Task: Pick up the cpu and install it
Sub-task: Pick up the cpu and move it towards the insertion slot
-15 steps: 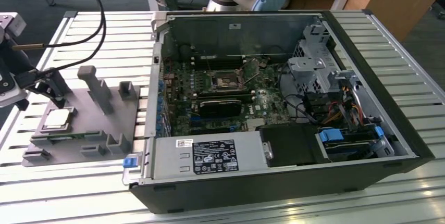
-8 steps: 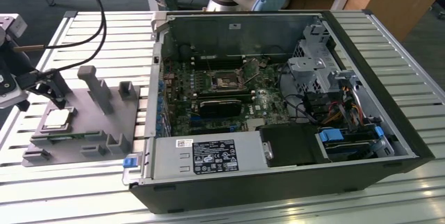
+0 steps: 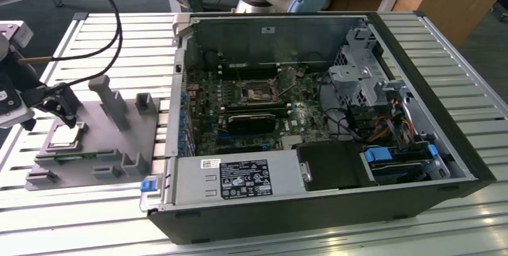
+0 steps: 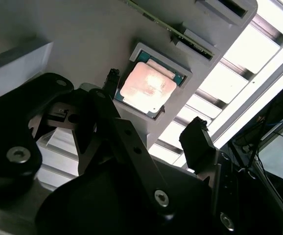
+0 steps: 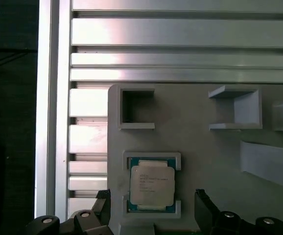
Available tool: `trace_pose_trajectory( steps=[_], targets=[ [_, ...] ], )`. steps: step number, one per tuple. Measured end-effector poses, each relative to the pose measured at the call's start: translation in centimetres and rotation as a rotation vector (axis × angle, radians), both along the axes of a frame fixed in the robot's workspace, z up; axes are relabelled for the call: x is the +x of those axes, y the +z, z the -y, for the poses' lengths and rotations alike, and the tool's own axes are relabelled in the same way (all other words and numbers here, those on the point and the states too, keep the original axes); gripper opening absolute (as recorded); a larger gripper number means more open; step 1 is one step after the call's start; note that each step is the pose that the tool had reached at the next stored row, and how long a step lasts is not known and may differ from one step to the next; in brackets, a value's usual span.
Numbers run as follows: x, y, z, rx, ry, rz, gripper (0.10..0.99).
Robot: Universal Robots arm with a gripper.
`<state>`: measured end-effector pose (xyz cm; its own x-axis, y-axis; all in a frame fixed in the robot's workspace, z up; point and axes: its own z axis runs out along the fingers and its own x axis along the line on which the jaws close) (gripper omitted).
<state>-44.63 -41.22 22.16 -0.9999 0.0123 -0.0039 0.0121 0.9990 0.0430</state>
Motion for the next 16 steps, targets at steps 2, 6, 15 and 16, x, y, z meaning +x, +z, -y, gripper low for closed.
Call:
trace_pose_trajectory(
  steps=[2, 6, 15, 16],
  targets=[
    [0.0, -0.08, 0.04, 0.0, 0.0, -0.0002, 0.776],
    [0.0, -0.15, 0.07, 0.0, 0.0, -0.0001, 0.776],
    [0.01, -0.5, 0.07, 0.0, 0.0, 0.0004, 0.776],
    [0.02, -0.56, 0.07, 0.0, 0.001, 0.0003, 0.776]
  ],
)
